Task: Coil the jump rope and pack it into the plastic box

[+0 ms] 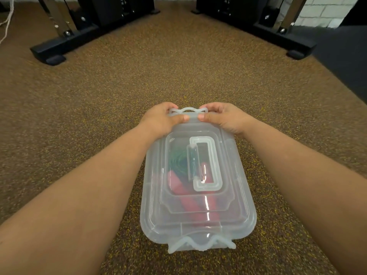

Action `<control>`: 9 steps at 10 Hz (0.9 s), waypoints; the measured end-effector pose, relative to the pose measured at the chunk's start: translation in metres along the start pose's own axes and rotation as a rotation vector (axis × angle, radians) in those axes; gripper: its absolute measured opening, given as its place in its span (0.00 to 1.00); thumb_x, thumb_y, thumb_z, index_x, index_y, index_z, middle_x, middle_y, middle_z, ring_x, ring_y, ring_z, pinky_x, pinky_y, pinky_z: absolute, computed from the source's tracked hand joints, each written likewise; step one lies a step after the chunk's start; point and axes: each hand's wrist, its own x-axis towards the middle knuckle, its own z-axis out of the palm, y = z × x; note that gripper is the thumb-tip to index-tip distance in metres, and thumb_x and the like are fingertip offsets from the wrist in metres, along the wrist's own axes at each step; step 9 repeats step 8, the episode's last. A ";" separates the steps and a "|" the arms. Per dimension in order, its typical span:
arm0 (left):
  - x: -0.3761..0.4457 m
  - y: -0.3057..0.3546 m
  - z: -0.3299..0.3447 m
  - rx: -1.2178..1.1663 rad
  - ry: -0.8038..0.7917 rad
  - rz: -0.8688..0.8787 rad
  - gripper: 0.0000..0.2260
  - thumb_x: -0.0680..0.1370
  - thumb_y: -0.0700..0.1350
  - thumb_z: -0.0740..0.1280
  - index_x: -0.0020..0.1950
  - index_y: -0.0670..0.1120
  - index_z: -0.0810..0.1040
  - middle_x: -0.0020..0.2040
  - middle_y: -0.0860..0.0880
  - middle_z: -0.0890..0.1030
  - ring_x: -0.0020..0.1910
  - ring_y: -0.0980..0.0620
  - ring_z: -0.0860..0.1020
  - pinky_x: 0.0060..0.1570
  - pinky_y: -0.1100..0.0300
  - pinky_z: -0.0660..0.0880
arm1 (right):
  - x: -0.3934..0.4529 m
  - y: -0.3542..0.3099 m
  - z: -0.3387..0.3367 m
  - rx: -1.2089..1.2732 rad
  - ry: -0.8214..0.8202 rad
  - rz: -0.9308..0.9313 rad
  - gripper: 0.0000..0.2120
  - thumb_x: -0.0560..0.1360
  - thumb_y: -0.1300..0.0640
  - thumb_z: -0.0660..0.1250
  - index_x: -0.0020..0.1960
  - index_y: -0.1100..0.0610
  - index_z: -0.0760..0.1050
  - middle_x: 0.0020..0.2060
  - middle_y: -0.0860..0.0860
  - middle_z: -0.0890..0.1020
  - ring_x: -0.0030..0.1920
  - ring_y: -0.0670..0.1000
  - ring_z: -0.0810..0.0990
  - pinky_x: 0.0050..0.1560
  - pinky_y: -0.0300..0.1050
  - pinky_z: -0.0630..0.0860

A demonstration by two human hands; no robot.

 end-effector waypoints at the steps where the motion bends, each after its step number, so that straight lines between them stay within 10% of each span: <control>1: -0.001 -0.001 0.002 0.054 0.077 0.034 0.17 0.69 0.56 0.73 0.54 0.53 0.77 0.52 0.52 0.78 0.52 0.51 0.77 0.58 0.54 0.74 | -0.002 -0.001 0.004 -0.113 0.082 -0.056 0.13 0.70 0.53 0.73 0.54 0.51 0.78 0.52 0.57 0.82 0.47 0.51 0.81 0.55 0.50 0.78; 3: -0.011 0.002 0.004 0.189 0.159 0.094 0.20 0.72 0.58 0.69 0.61 0.53 0.77 0.61 0.50 0.78 0.60 0.48 0.75 0.60 0.55 0.70 | -0.012 -0.003 0.014 -0.252 0.228 -0.096 0.19 0.71 0.49 0.72 0.61 0.51 0.77 0.55 0.51 0.81 0.54 0.49 0.79 0.58 0.43 0.75; 6: -0.055 0.012 0.023 0.785 0.059 0.180 0.27 0.81 0.54 0.48 0.78 0.47 0.47 0.79 0.48 0.46 0.78 0.48 0.44 0.74 0.44 0.42 | -0.035 0.006 0.038 -0.668 0.385 -0.111 0.25 0.80 0.51 0.53 0.75 0.57 0.57 0.76 0.57 0.59 0.76 0.57 0.57 0.74 0.54 0.56; 9: -0.073 0.042 0.003 0.655 0.098 0.222 0.18 0.76 0.47 0.60 0.66 0.47 0.73 0.65 0.44 0.73 0.65 0.43 0.71 0.63 0.52 0.68 | -0.060 -0.019 0.048 -0.785 0.363 -0.198 0.19 0.77 0.58 0.57 0.66 0.62 0.69 0.67 0.61 0.72 0.68 0.61 0.67 0.69 0.53 0.63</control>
